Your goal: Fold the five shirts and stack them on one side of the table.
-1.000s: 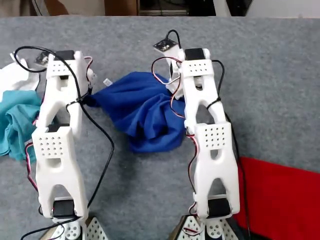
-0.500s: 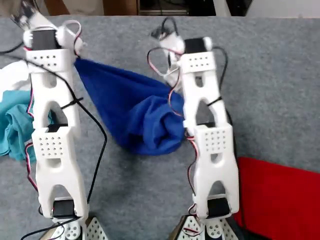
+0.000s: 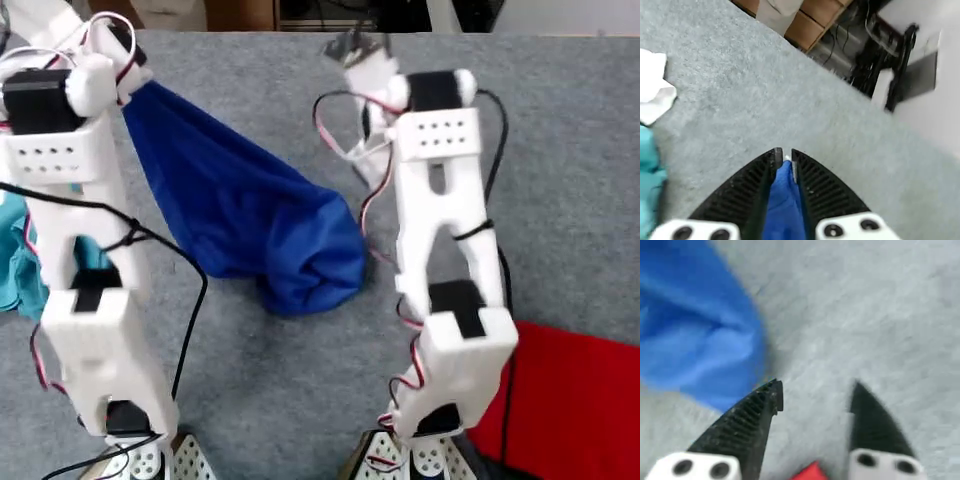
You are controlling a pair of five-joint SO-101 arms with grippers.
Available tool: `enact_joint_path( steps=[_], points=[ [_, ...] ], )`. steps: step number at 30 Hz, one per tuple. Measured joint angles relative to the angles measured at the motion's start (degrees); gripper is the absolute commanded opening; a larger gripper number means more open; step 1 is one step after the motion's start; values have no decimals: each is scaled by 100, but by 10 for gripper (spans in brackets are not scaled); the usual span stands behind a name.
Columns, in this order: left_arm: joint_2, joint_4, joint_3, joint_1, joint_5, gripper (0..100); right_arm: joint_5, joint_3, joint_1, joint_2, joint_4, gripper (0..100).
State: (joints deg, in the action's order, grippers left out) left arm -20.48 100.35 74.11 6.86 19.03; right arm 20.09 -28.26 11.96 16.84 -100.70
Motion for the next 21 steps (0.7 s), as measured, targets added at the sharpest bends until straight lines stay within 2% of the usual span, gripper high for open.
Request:
enact_joint_path(
  steps=[2,5,13,18,21],
  points=[
    [633,0,-905,-44,-536,18,0,659,167,-246,35,69],
    [1758,0,-2514,-141,-879,18,0,1398,343,-501,53,69],
    [4862,0,-7042,-123,-2127,19,0,1916,360,-1204,62,69],
    [6321,-62,-9565,466,-3086,19,0,1916,413,-1213,510,74],
    [7042,-62,-10655,941,-3780,19,0,1916,554,-1081,1037,124]
  ],
)
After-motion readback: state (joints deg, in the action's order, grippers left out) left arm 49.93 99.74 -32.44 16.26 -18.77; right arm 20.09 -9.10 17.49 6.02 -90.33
